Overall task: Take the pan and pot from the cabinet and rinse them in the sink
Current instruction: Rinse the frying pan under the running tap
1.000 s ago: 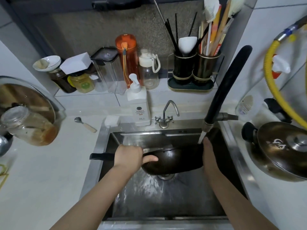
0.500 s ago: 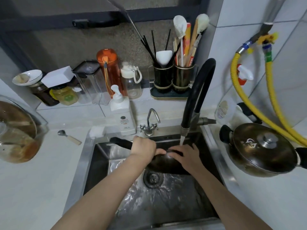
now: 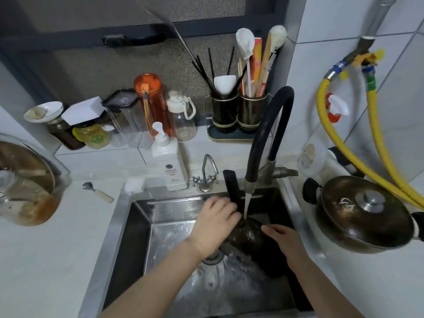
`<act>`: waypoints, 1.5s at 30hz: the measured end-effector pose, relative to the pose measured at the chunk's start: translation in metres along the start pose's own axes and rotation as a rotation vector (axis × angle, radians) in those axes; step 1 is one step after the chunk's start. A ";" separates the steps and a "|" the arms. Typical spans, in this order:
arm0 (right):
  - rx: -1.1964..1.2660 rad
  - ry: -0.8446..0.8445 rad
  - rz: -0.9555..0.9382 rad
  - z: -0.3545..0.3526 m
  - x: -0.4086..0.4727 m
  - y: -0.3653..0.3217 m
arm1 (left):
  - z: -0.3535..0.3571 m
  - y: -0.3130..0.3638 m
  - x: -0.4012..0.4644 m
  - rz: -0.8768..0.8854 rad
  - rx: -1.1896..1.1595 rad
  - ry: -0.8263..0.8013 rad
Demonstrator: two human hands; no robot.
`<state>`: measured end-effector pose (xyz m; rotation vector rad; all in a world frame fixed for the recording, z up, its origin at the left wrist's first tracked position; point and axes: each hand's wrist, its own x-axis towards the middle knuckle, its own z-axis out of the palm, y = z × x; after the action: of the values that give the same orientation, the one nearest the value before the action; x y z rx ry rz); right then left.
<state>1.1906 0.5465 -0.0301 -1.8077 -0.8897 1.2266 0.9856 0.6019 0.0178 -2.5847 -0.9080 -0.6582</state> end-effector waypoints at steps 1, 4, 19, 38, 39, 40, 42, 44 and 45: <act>0.027 0.007 0.019 -0.002 0.000 0.005 | 0.002 0.005 -0.004 -0.252 -0.135 0.007; 0.047 0.002 0.043 -0.004 0.000 0.011 | 0.006 0.002 0.001 -0.955 -0.722 -0.153; -0.339 -0.284 -0.283 0.007 0.026 -0.029 | 0.035 0.015 0.045 -1.013 -1.316 -0.289; -0.221 -0.384 -0.292 0.041 0.036 -0.063 | 0.012 -0.011 0.033 -1.538 -1.100 -0.115; -0.202 -0.369 -0.288 0.040 0.036 -0.064 | 0.011 -0.010 0.035 -1.564 -1.148 -0.102; -0.174 -0.355 -0.279 0.038 0.035 -0.064 | 0.011 -0.010 0.037 -1.583 -1.193 -0.087; -0.137 -0.324 -0.268 0.034 0.035 -0.064 | 0.009 -0.008 0.042 -1.616 -1.268 -0.065; -0.129 -0.313 -0.268 0.032 0.034 -0.064 | 0.011 -0.007 0.042 -1.651 -1.311 -0.043; -0.111 -0.317 -0.264 0.032 0.034 -0.064 | 0.013 -0.007 0.041 -1.666 -1.329 -0.039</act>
<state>1.1623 0.6119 0.0043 -1.5403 -1.3522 1.3311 1.0133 0.6335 0.0295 -1.6740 -3.4880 -2.0451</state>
